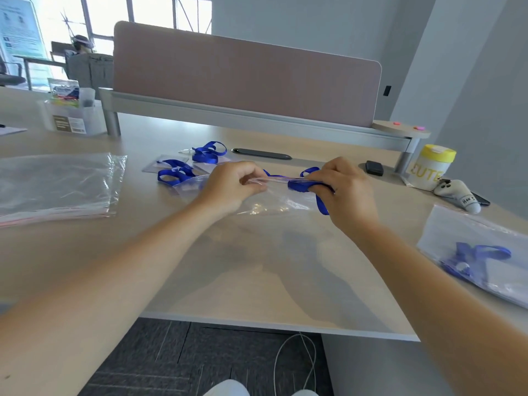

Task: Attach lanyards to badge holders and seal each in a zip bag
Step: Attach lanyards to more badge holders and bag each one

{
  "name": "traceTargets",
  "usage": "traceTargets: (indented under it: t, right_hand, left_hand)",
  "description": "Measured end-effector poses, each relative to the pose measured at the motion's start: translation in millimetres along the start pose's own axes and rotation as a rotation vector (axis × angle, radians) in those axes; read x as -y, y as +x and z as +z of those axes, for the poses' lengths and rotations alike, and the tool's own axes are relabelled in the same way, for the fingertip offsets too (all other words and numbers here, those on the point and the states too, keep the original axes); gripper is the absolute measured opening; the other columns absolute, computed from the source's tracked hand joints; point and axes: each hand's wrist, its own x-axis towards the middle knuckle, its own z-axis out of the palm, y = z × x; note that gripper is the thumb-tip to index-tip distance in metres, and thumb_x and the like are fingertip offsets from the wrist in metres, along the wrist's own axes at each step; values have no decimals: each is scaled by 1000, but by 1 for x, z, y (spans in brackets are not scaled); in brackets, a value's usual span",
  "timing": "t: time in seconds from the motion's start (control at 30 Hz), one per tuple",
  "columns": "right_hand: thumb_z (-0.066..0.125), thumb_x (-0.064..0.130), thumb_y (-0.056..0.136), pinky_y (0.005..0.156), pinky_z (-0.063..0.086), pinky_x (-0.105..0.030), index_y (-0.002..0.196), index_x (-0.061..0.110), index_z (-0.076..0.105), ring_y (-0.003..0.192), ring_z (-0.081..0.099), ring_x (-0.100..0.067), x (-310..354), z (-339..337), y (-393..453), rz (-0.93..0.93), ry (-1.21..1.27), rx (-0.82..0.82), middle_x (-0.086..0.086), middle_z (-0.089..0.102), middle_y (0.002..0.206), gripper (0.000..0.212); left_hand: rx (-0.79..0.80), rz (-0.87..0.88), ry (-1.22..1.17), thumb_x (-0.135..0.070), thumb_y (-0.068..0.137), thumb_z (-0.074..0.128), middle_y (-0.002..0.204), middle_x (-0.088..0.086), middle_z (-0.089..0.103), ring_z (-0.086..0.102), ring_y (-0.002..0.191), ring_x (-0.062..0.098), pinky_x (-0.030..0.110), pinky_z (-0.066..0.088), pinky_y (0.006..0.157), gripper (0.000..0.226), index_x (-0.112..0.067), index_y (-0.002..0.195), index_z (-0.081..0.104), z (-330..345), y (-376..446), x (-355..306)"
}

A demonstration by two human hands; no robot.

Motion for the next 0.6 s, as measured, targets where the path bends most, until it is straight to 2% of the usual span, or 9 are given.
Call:
traceTargets:
  t: [0.13,0.2,0.27,0.33,0.37,0.43,0.5,0.6]
  right_hand:
    - [57,2,75,64,45,-38,88,0,72,71,58,-39,6,-1,2,-20,18,48,-23,61,79,20]
    - [56,0,81,71,45,-38,96,-1,67,82,55,-35,9,-2,3,62,70,96,-21,62,89,19]
    - [57,1,83,68,42,-29,94,0,59,83,51,-29,9,-2,4,165,151,132,-14,59,90,12]
    - [58,1,82,60,36,-20,87,0,57,79,49,-27,10,-2,4,189,193,123,-11,57,84,6]
    - [60,0,80,59,36,-21,85,-2,59,78,51,-28,11,-1,4,185,215,107,-14,59,84,5]
    - [63,-2,78,63,38,-21,82,-5,63,77,53,-26,11,-1,4,184,262,85,-18,64,87,5]
    - [63,0,79,62,38,-13,83,-4,66,75,50,-18,10,-1,4,202,292,72,-16,64,87,7]
    - [58,5,84,61,37,-7,87,-2,68,75,49,-15,7,-1,2,206,310,59,-10,63,86,12]
  left_hand:
    - [17,28,8,-10,82,63,88,-2,59,50,70,6,5,34,62,18,-5,98,67,4,-1,-9]
    - [38,33,-5,-10,82,62,92,-3,60,53,83,10,5,35,68,20,-5,101,67,6,-1,-13]
    - [59,45,-4,-10,83,62,94,-3,62,53,90,10,4,35,71,21,-7,103,67,8,0,-17]
    - [70,59,-6,-9,82,63,99,2,67,56,93,13,13,41,78,22,-9,103,68,10,1,-21]
    - [80,64,-12,-9,81,63,100,3,68,58,93,14,18,43,81,22,-10,103,68,10,1,-22]
    - [121,78,-27,-8,80,65,94,1,67,59,85,4,18,43,81,22,-12,101,68,12,3,-25]
    - [150,86,-26,-8,80,65,86,-2,66,56,68,-10,14,43,76,20,-15,98,69,15,6,-26]
    - [146,54,-125,-4,81,62,82,-1,65,56,59,-16,18,47,76,17,-20,85,66,17,8,-26]
